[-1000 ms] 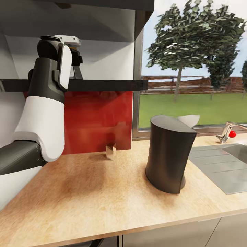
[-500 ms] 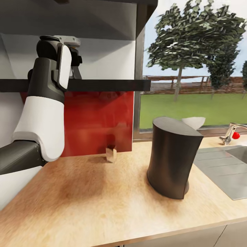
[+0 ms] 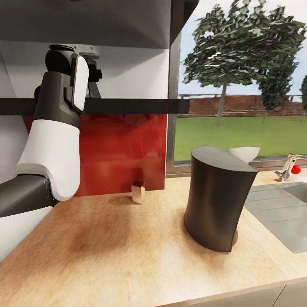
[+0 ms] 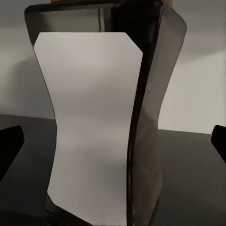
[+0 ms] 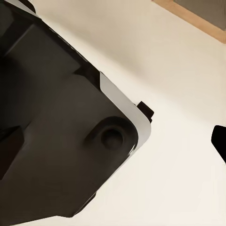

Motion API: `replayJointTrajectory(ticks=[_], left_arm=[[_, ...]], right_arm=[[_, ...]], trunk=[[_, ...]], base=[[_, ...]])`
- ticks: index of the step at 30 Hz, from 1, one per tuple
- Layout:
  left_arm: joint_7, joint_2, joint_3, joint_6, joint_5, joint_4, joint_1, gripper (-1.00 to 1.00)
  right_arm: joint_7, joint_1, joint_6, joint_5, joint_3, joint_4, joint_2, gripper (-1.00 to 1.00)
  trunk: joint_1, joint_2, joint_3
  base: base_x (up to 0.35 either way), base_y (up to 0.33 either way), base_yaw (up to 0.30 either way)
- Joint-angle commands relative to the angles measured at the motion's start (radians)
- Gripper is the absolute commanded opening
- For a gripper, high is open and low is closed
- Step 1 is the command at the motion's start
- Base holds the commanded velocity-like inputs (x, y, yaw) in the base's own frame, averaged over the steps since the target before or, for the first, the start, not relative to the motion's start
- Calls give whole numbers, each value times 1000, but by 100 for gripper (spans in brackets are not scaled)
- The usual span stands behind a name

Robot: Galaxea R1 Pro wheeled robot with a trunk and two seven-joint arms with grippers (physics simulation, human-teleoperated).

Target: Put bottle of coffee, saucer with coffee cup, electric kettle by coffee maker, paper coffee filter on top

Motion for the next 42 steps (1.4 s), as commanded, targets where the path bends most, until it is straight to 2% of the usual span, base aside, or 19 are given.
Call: replayJointTrajectory(ticks=[1,31,39,40,42], left_arm=[[-3,-1,2,4,-6,-1,-1,100],[-4,0,4,5,-7,4,-1,100],[-4,-1,24,5,-8,6,-1,100],[-4,0,25,5,-8,6,-1,-100],[-4,0,28,5,-8,6,-1,-100]], right_arm=[[3,-1,-7,-5,6,3,0,100],[3,-1,-7,-5,6,3,0,100],[3,-1,-7,-5,6,3,0,100],[3,-1,-7,-5,6,3,0,100],[3,-1,-7,-5,6,3,0,100]], trunk=[[0,-1,-2],[0,-1,-2],[0,-1,-2],[0,-1,-2],[0,-1,-2]], base=[[150,65,0],[44,6,0],[0,0,0],[0,0,0],[0,0,0]])
